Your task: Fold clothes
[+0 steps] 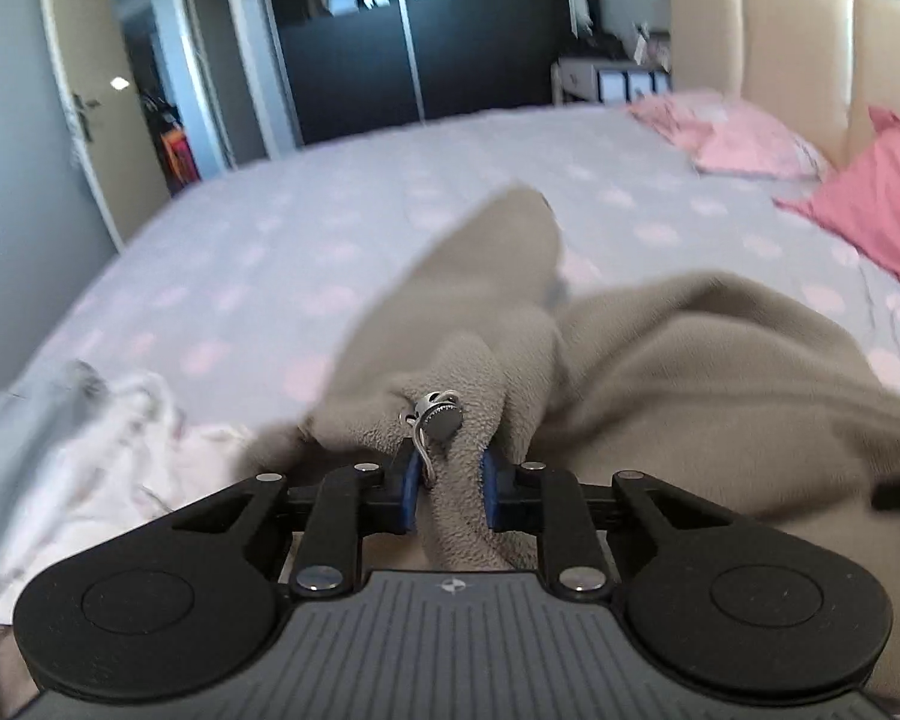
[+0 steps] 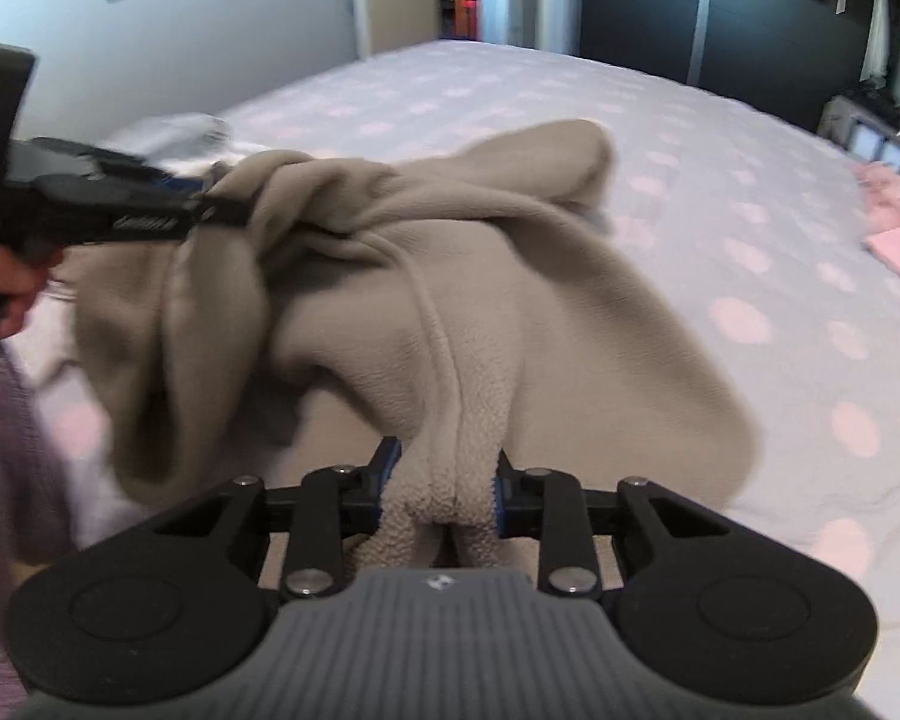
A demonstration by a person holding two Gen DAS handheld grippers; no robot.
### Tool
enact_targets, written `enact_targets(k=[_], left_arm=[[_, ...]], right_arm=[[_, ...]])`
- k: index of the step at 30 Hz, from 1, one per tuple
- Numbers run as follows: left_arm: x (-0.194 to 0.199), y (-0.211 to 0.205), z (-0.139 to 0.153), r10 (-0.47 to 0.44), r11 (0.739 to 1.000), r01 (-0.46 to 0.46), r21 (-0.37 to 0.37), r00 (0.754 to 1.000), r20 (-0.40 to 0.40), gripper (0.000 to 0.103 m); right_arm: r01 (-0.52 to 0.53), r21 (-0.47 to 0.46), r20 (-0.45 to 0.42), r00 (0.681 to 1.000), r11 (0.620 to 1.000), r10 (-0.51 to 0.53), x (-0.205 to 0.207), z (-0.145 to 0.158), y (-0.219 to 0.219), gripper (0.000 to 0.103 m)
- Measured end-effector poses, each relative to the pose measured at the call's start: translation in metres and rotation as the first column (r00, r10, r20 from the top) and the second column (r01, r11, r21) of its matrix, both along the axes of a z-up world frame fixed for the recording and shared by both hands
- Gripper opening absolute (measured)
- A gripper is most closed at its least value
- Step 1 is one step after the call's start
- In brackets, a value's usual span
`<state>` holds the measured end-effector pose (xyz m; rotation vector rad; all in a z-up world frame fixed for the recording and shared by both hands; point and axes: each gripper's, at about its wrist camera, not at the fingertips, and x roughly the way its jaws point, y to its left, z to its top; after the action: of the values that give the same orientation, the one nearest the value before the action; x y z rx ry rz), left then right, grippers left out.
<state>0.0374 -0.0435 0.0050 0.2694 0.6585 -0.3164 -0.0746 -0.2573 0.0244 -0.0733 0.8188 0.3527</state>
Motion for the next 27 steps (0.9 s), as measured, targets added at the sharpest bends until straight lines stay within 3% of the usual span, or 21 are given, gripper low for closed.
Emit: enact_targets(k=[7,13,16,20,23,27], left_arm=[[-0.006,0.064,0.050,0.111,0.994,-0.111,-0.005,0.991,0.070,0.016],[-0.007,0.111,0.073,0.194,0.977,-0.201,0.077,0.977,0.088,0.015],[-0.013,0.129,0.070,0.232,0.965,-0.238,0.114,0.971,0.064,0.015],[-0.021,0.148,0.046,0.252,0.956,-0.244,0.163,0.967,-0.036,0.015],[-0.029,0.156,0.030,0.246,0.962,-0.230,0.147,0.965,-0.095,0.016],[-0.043,0.164,0.030,0.226,0.971,-0.213,0.109,0.967,-0.120,0.020]], right_arm=[[-0.232,0.092,-0.006,0.972,0.968,0.233,-0.031,0.013,0.055,0.031],[-0.443,0.137,-0.051,0.890,0.886,0.453,-0.050,0.007,0.116,0.031],[-0.524,0.130,-0.089,0.839,0.842,0.537,-0.053,-0.003,0.145,0.031],[-0.594,0.059,-0.177,0.784,0.802,0.594,-0.045,-0.027,0.176,0.031],[-0.608,0.013,-0.244,0.768,0.794,0.592,-0.039,-0.044,0.187,0.032],[-0.608,-0.005,-0.279,0.763,0.794,0.583,-0.034,-0.048,0.191,0.038]])
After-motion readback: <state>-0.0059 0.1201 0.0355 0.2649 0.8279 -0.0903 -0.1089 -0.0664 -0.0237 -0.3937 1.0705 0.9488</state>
